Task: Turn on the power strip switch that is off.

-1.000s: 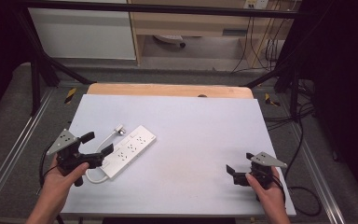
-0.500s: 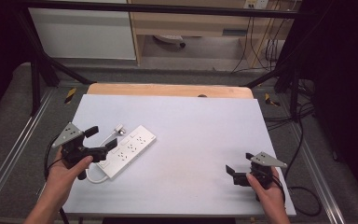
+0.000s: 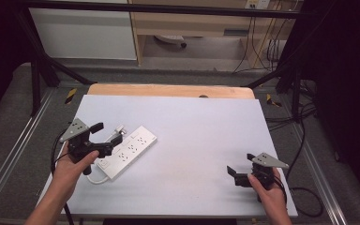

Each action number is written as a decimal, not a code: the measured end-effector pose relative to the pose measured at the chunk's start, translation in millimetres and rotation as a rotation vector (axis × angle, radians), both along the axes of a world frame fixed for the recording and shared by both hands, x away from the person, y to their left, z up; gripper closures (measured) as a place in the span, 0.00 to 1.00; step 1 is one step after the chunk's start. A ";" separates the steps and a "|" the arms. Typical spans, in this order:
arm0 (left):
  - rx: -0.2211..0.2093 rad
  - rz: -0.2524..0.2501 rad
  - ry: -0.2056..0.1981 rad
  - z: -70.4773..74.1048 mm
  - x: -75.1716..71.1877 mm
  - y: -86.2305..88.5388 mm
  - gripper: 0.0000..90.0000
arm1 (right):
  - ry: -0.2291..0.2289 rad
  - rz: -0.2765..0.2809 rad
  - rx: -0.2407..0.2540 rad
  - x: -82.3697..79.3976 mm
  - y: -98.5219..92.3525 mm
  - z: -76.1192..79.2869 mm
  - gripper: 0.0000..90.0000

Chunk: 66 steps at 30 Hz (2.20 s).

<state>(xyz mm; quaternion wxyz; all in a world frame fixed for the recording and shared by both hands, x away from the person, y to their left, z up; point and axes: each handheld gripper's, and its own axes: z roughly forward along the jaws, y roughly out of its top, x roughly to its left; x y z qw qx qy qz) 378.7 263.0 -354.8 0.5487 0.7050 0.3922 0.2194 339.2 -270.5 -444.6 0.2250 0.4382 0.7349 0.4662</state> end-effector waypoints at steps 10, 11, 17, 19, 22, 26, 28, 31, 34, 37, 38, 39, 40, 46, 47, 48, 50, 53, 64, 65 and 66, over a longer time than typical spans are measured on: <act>0.005 0.000 0.002 -0.5 10.5 -7.9 0.07 | 0.000 0.000 0.003 -0.2 -0.1 0.2 0.02; 0.005 0.000 0.002 -0.5 10.5 -7.9 0.07 | -0.001 0.000 0.002 -0.1 -0.2 0.1 0.02; 0.011 0.003 -0.003 1.0 18.0 -12.2 0.07 | -0.002 0.001 0.003 -0.2 -0.1 0.3 0.02; 0.009 0.005 -0.002 1.1 20.4 -13.8 0.08 | -0.002 0.000 0.002 -0.3 -0.2 0.4 0.02; 0.016 0.004 -0.001 1.2 23.5 -16.0 0.08 | -0.005 0.000 0.005 -0.4 -0.5 0.5 0.02; 0.017 0.009 0.000 0.6 27.2 -17.6 0.08 | -0.005 0.000 0.005 -0.5 -0.6 0.6 0.02; 0.018 0.012 0.002 -0.3 29.0 -17.9 0.08 | -0.006 0.002 0.004 -0.3 -0.6 0.5 0.02; 0.015 0.018 0.005 -1.7 31.5 -18.0 0.08 | -0.006 0.004 0.004 -0.3 -0.4 0.5 0.02; 0.011 0.025 0.005 -3.3 34.8 -18.2 0.08 | -0.003 0.005 0.005 -0.3 -0.3 0.5 0.03; 0.016 0.026 0.005 -4.2 36.7 -18.6 0.08 | -0.004 0.005 0.006 -0.2 -0.3 0.4 0.03; 0.017 0.027 0.007 -4.8 37.6 -18.8 0.08 | -0.003 0.005 0.007 -0.2 -0.2 0.3 0.03; 0.016 0.028 0.007 -5.4 38.7 -19.4 0.08 | -0.003 0.005 0.007 -0.1 -0.1 0.3 0.03; 0.019 0.029 0.009 -5.9 39.7 -19.9 0.08 | -0.002 0.004 0.008 -0.1 0.1 0.3 0.03; 0.027 0.040 0.016 -9.2 45.8 -23.1 0.08 | -0.002 0.004 0.007 0.0 0.3 0.1 0.03; 0.031 0.041 0.018 -9.7 46.6 -23.6 0.08 | -0.002 0.004 0.008 0.1 0.2 0.1 0.03; 0.031 0.041 0.018 -9.7 46.6 -23.6 0.08 | -0.003 0.004 0.007 0.2 0.1 0.1 0.03; 0.037 0.044 0.020 -11.3 48.7 -24.8 0.08 | -0.003 0.003 0.008 0.2 0.0 0.1 0.03; 0.048 0.046 0.027 -13.7 51.8 -26.7 0.08 | -0.004 0.003 0.011 0.0 -0.1 0.5 0.03; 0.065 0.062 0.053 -19.4 61.9 -32.2 0.09 | -0.004 0.003 0.008 -0.1 0.0 0.3 0.02; 0.063 0.064 0.054 -20.1 62.7 -32.6 0.09 | -0.002 0.002 0.010 -0.1 0.2 0.3 0.03; 0.063 0.064 0.054 -20.1 62.7 -32.6 0.09 | -0.001 0.002 0.011 0.0 0.1 0.3 0.02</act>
